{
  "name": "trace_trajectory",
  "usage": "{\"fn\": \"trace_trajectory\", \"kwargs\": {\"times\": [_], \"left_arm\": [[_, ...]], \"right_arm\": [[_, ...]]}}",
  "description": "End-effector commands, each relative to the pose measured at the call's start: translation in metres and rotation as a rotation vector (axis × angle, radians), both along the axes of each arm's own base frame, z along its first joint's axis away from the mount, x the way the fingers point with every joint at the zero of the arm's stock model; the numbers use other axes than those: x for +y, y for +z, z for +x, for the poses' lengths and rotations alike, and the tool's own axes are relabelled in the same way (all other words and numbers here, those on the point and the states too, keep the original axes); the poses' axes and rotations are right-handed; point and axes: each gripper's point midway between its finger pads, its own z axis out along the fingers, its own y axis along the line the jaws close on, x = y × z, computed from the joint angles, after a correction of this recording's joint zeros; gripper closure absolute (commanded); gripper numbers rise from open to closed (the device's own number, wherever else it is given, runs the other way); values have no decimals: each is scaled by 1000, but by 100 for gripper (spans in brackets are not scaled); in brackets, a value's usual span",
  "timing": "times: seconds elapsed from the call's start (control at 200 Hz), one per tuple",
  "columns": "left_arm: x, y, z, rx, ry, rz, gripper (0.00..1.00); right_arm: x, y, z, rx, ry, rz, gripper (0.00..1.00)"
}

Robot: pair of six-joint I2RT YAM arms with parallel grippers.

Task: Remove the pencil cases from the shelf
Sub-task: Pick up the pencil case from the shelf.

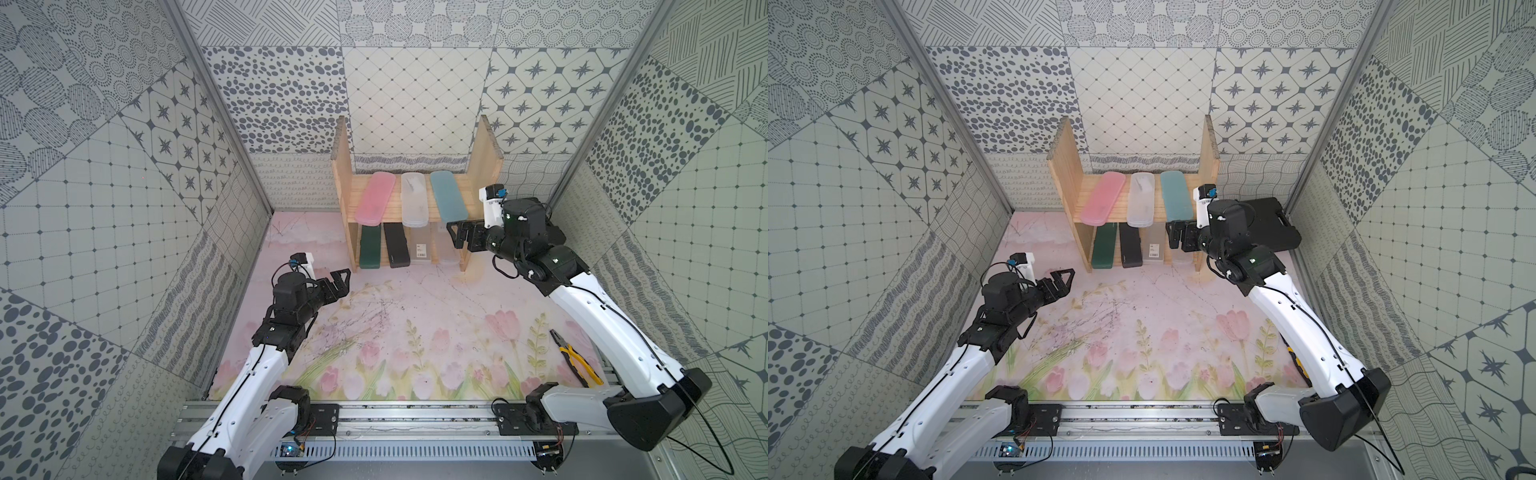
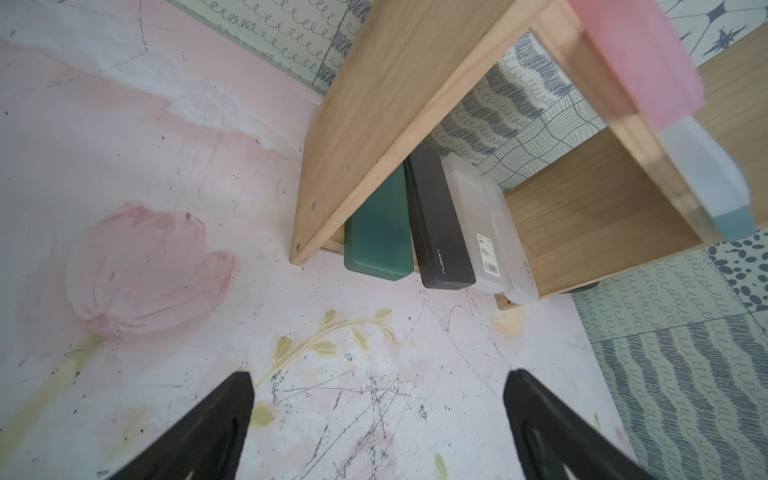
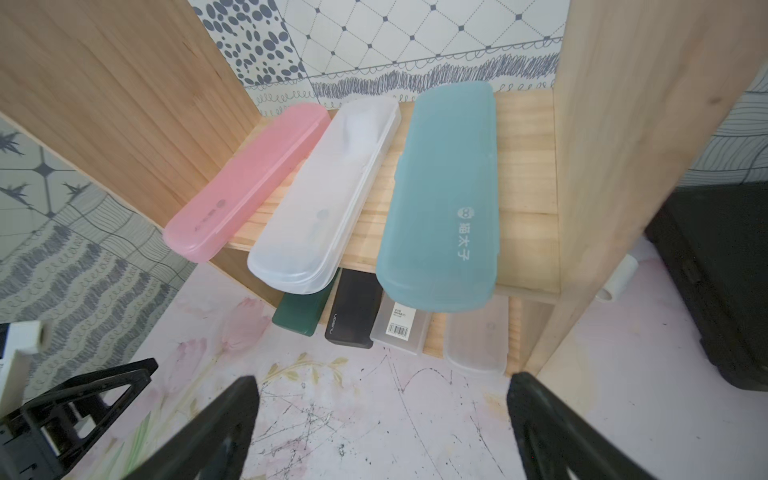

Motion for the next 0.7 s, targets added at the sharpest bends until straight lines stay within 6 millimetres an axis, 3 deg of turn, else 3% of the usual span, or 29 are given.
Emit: {"fn": "trace_trajectory", "kwargs": {"times": [0.0,0.375,0.695], "left_arm": [[-8,-7,0,-12,-37,-29,1],[-9,-23,-3,-3,-52,-13,1],[-8,-19,-5,-13,-47,-13,1]], "right_arm": [[-11,2,16,-33,-115,-153,2],[12,3,67,-53,-156,-287,2],[21,-9,100,12,-183,-326,2]]}}
